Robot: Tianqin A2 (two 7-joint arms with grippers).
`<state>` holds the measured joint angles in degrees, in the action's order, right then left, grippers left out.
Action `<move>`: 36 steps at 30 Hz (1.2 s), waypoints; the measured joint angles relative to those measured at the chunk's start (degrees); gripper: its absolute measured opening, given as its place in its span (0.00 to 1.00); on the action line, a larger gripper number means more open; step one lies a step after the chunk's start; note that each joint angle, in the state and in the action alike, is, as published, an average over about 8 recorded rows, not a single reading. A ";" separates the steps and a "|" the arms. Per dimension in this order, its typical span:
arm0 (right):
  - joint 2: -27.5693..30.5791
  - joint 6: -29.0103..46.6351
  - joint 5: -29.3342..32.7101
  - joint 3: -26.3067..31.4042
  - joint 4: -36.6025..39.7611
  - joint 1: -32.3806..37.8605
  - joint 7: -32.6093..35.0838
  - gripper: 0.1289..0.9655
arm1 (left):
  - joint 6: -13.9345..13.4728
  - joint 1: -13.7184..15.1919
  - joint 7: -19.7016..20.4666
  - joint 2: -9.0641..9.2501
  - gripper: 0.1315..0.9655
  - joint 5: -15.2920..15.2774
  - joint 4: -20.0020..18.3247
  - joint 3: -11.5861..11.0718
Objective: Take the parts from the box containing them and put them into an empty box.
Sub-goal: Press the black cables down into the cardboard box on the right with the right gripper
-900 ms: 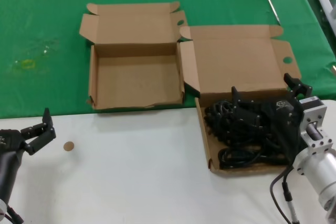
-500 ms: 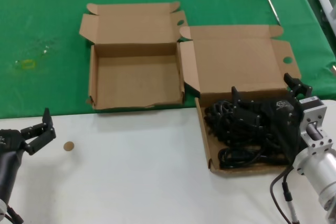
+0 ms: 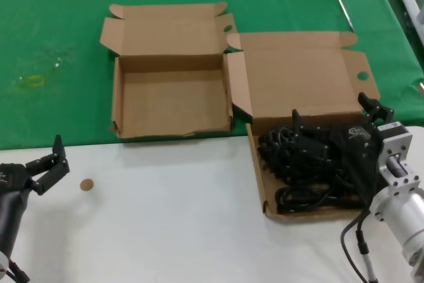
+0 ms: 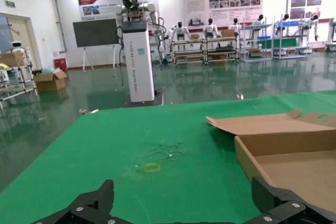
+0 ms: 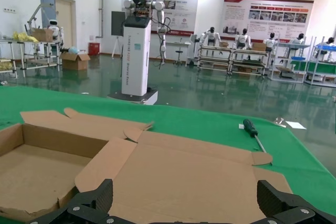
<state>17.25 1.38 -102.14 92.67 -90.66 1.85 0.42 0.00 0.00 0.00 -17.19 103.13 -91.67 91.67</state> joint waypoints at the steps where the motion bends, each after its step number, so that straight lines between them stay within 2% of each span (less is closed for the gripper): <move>1: -0.01 -0.01 0.00 -0.02 -0.03 -0.01 0.00 1.00 | 0.00 0.00 0.00 0.00 0.97 0.00 0.00 0.00; 9: 0.80 -0.51 -0.35 0.40 -0.67 -0.24 -0.39 1.00 | 0.00 0.00 0.00 0.00 0.89 0.00 0.00 0.00; 13: 2.94 -1.30 -1.18 1.76 -1.42 -0.46 -0.94 1.00 | 0.00 0.00 0.00 0.00 0.80 -0.01 0.00 0.00; 17: 7.43 -2.53 -3.03 4.54 -2.58 -0.60 -1.56 1.00 | 0.00 0.00 0.00 0.00 0.71 -0.01 0.00 0.00; 21: 13.47 -3.50 -5.34 7.99 -3.74 -0.41 -2.11 1.00 | 0.00 0.00 0.00 0.00 0.71 -0.01 0.00 0.00; 24: 18.29 -3.19 -6.61 10.06 -4.49 -0.14 -2.68 1.00 | 0.00 0.00 0.00 0.00 0.61 0.00 0.00 0.00; 29: 25.66 1.23 -6.85 10.51 -5.44 -0.09 -3.39 1.00 | 0.00 0.00 0.00 0.00 0.45 0.00 0.00 0.00; 30: 26.92 2.68 -6.70 10.14 -5.55 -0.13 -3.36 1.00 | 0.00 0.00 0.00 0.00 0.45 0.00 0.00 0.00; 36: 34.28 13.09 -5.99 7.43 -5.47 0.34 -2.78 1.00 | 0.00 0.00 0.00 0.00 0.28 0.00 0.00 0.00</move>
<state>51.53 14.47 -108.13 100.11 -96.13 2.18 -2.36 0.00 0.00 0.00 -17.19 103.13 -91.67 91.68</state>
